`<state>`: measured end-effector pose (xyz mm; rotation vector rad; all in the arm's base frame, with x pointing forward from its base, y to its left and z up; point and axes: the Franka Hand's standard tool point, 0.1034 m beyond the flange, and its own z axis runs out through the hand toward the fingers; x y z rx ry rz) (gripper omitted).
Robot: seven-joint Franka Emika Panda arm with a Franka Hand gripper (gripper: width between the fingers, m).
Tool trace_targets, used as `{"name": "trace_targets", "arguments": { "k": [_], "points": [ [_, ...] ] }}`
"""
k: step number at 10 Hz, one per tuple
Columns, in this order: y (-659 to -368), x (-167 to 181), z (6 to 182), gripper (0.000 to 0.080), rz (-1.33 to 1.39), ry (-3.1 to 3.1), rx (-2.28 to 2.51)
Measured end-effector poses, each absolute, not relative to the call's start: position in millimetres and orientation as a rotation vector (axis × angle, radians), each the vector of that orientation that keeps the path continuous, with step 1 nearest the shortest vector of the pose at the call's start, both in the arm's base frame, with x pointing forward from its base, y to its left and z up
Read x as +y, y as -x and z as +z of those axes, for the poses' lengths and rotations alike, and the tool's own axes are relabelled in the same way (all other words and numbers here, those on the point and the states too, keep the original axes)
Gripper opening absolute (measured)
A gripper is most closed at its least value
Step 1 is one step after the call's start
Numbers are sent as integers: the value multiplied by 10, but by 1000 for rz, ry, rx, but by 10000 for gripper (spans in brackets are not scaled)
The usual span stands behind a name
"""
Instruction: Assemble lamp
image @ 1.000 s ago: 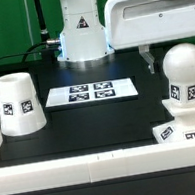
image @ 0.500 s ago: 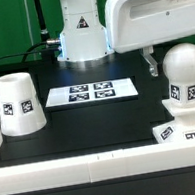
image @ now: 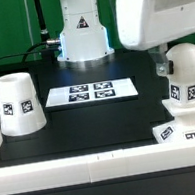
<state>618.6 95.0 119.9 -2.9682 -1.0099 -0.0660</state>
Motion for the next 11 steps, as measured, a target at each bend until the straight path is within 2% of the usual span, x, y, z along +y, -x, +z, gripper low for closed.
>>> {"name": "trace_targets", "arguments": {
  "k": [3, 6, 11],
  "points": [
    [-6188, 927, 1197, 699, -65, 2856, -1308],
    [-6195, 967, 1182, 699, -21, 2621, -1844],
    [-6197, 1031, 1163, 699, 12, 2346, -2222]
  ]
}}
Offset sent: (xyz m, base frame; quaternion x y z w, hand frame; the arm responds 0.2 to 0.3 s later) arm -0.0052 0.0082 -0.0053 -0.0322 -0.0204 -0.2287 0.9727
